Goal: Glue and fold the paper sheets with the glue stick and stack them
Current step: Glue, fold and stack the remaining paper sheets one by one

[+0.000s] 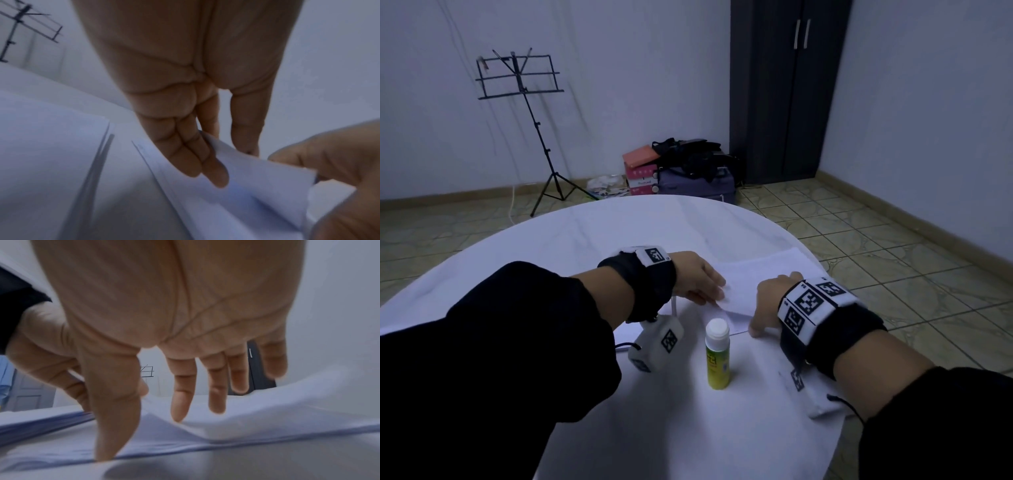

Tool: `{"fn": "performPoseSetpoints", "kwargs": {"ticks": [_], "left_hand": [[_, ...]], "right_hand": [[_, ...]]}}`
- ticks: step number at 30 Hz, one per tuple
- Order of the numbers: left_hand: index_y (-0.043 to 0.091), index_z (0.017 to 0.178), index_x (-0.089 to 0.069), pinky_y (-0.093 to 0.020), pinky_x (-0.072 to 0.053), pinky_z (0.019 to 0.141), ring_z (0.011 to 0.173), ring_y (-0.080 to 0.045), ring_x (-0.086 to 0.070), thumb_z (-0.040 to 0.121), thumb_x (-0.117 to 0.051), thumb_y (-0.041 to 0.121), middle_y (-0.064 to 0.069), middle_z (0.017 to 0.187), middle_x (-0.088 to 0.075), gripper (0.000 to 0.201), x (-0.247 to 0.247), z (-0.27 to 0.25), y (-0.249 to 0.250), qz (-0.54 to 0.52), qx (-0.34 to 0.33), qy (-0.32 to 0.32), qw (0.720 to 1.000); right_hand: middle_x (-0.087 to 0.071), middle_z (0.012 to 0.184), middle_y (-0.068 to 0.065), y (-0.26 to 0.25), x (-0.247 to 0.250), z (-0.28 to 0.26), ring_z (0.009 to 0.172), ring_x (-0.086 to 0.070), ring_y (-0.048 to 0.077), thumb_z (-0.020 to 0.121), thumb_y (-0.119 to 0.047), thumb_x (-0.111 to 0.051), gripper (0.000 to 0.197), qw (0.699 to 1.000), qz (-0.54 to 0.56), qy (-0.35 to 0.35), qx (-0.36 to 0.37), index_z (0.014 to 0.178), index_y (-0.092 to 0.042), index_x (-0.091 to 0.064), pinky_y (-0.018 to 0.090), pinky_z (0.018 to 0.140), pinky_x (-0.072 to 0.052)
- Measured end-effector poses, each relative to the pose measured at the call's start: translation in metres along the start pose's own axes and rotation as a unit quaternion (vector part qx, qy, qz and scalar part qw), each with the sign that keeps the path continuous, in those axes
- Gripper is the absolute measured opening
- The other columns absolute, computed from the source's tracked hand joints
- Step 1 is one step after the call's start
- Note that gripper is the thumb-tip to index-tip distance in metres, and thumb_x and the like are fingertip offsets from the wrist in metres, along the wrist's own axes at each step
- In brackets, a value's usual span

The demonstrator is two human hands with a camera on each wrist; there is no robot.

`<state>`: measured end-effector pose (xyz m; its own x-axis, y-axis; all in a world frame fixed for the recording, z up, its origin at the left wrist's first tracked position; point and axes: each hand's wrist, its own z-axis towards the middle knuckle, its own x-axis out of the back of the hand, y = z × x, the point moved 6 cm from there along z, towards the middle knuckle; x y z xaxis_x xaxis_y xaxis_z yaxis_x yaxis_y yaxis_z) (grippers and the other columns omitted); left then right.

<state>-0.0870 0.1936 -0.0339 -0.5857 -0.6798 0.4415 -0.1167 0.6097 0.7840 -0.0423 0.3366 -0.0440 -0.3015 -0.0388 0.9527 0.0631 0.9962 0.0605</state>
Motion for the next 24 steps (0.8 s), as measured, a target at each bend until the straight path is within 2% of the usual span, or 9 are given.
{"fn": "performPoseSetpoints", "kwargs": {"ticks": [2,4,7,9,14,16,19,22,24], "left_hand": [[0.007,0.093,-0.063,-0.019,-0.056,0.062,0.067,-0.015,-0.064,0.081,-0.064,-0.012,-0.01,0.085,-0.065,0.022,0.006,-0.002,-0.001,-0.054,0.002,0.014,0.998],[0.007,0.089,-0.062,-0.02,-0.056,0.057,0.07,-0.018,-0.06,0.081,-0.063,-0.014,-0.011,0.084,-0.063,0.022,0.014,-0.005,-0.002,-0.089,0.004,0.039,0.995],[0.007,0.087,-0.062,-0.02,-0.053,0.051,0.065,-0.019,-0.057,0.081,-0.061,-0.014,-0.012,0.083,-0.061,0.022,0.029,-0.015,-0.008,-0.115,0.005,0.095,0.989],[0.006,0.095,-0.062,-0.02,-0.051,0.048,0.059,-0.018,-0.056,0.082,-0.059,-0.013,-0.012,0.081,-0.06,0.023,0.039,-0.027,-0.016,-0.124,0.004,0.132,0.983],[0.004,0.127,-0.055,-0.018,-0.05,0.051,0.06,-0.016,-0.055,0.084,-0.062,-0.008,-0.013,0.084,-0.062,0.046,0.062,-0.076,-0.05,-0.094,0.004,0.188,0.978],[0.004,0.131,-0.053,-0.018,-0.05,0.055,0.063,-0.016,-0.056,0.084,-0.064,-0.006,-0.013,0.087,-0.062,0.049,0.068,-0.101,-0.066,-0.072,0.006,0.197,0.978],[0.008,0.129,-0.055,-0.015,-0.051,0.052,0.058,-0.013,-0.057,0.083,-0.065,-0.005,-0.007,0.077,-0.059,0.049,0.071,-0.143,-0.091,-0.04,0.011,0.221,0.974],[0.012,0.13,-0.056,-0.013,-0.052,0.058,0.063,-0.014,-0.058,0.083,-0.067,0.001,-0.008,0.098,-0.062,0.05,0.063,-0.181,-0.118,0.021,0.033,0.199,0.979],[0.016,0.133,-0.054,-0.012,-0.051,0.062,0.064,-0.013,-0.059,0.083,-0.07,0.008,-0.005,0.121,-0.059,0.053,0.054,-0.201,-0.134,0.081,0.049,0.171,0.981]], "right_hand": [[-0.04,0.078,0.001,0.004,0.004,-0.004,0.089,-0.036,0.024,0.058,-0.049,-0.073,0.038,1.0,-0.021,0.001,-0.016,0.069,-0.023,-0.047,0.038,0.08,-0.043],[-0.041,0.082,0.002,0.003,0.008,-0.011,0.09,-0.037,0.025,0.055,-0.048,-0.077,0.039,0.999,-0.024,-0.021,-0.013,0.072,-0.024,-0.05,0.037,0.081,-0.044],[-0.055,0.103,0.002,-0.006,0.011,-0.028,0.096,-0.047,0.022,0.062,-0.042,-0.082,0.052,0.997,0.021,-0.063,0.041,0.102,-0.022,-0.057,0.032,0.087,-0.046],[-0.054,0.109,-0.003,-0.013,0.007,-0.041,0.098,-0.051,0.017,0.067,-0.038,-0.082,0.057,0.985,0.105,-0.117,0.078,0.114,-0.025,-0.051,0.025,0.079,-0.043],[-0.059,0.106,-0.001,-0.035,-0.012,-0.063,0.102,-0.057,0.02,0.053,-0.036,-0.084,0.066,0.934,0.282,-0.179,0.129,0.107,-0.048,-0.049,0.026,0.07,-0.041],[-0.059,0.118,-0.003,-0.044,-0.013,-0.077,0.109,-0.056,0.017,0.066,-0.03,-0.08,0.061,0.928,0.294,-0.176,0.143,0.119,-0.041,-0.051,0.02,0.065,-0.041],[-0.059,0.114,-0.009,-0.047,-0.011,-0.093,0.093,-0.055,0.004,0.087,-0.017,-0.066,0.035,0.923,0.333,-0.142,0.133,0.121,-0.021,-0.06,0.005,0.053,-0.04],[-0.063,0.11,-0.002,-0.045,-0.012,-0.098,0.099,-0.059,0.016,0.089,-0.034,-0.062,0.025,0.933,0.342,-0.073,0.085,0.11,-0.022,-0.061,0.024,0.077,-0.047],[-0.062,0.1,0.005,-0.053,-0.014,-0.103,0.091,-0.057,0.022,0.092,-0.038,-0.055,0.022,0.931,0.357,-0.047,0.065,0.1,-0.017,-0.057,0.033,0.078,-0.044]]}}
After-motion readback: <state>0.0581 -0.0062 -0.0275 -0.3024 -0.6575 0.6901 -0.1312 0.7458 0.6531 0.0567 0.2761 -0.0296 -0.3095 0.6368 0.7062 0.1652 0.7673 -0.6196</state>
